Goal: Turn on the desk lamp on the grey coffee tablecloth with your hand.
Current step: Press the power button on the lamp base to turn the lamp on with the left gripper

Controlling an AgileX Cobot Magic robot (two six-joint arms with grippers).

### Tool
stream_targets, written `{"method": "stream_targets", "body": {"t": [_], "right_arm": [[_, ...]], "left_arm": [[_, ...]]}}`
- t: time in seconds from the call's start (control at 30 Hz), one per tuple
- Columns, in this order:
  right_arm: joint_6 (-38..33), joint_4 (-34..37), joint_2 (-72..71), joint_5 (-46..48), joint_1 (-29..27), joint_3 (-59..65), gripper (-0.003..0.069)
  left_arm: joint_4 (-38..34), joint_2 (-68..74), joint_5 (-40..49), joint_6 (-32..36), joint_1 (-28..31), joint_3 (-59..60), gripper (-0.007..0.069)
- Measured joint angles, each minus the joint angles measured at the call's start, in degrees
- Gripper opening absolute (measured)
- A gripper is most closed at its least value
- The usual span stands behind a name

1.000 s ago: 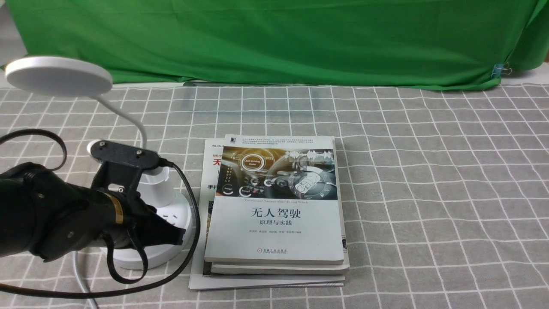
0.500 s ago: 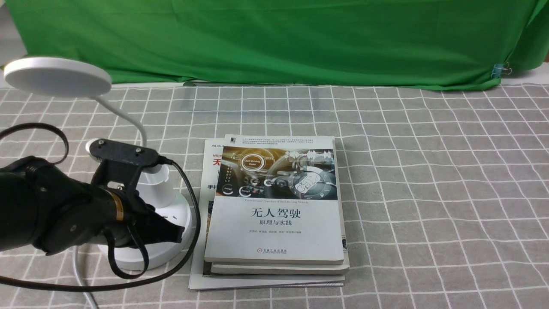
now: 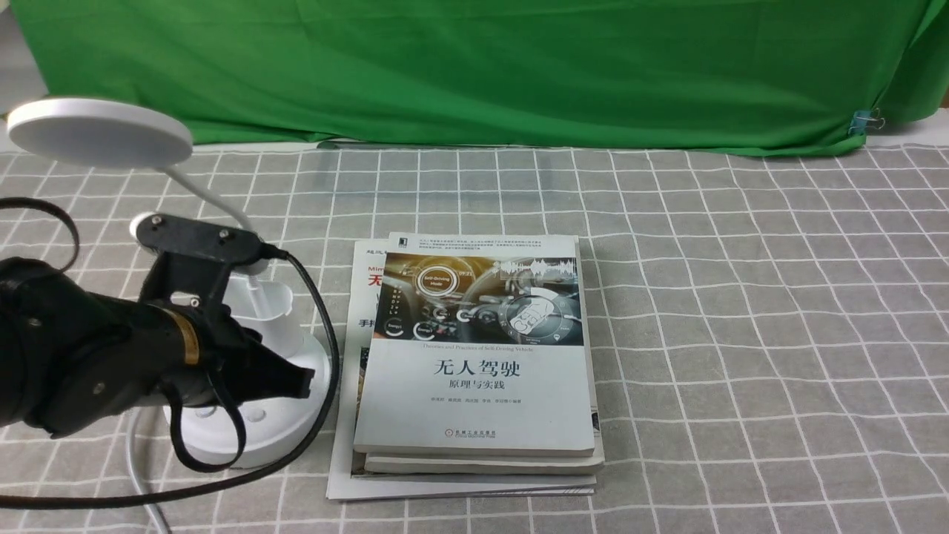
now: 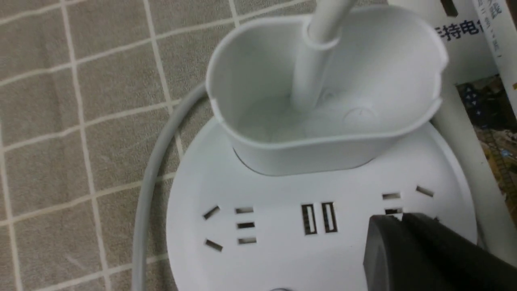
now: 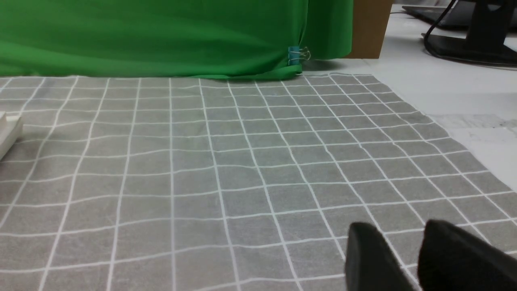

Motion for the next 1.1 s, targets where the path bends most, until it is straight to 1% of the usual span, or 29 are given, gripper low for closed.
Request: {"method": "stream_targets", "body": {"t": [0.13, 0.3, 0.5, 1.1], "right_arm": [[0.0, 0.0, 0.0, 0.0, 0.0, 0.0, 0.0245], [0.0, 0.0, 0.0, 0.0, 0.0, 0.0, 0.0245], [0.0, 0.0, 0.0, 0.0, 0.0, 0.0, 0.0245], [0.0, 0.0, 0.0, 0.0, 0.0, 0.0, 0.0245]], "left_arm": [[-0.3, -0.2, 0.0, 0.0, 0.0, 1.4, 0.0019], [-0.4, -0.2, -2.2, -0.1, 0.0, 5.2, 0.0019], [-0.3, -0.2, -5.3, -0.1, 0.0, 5.3, 0.0019], [0.3, 3.2, -7.6, -0.4, 0.0, 5.2, 0.0019]]}}
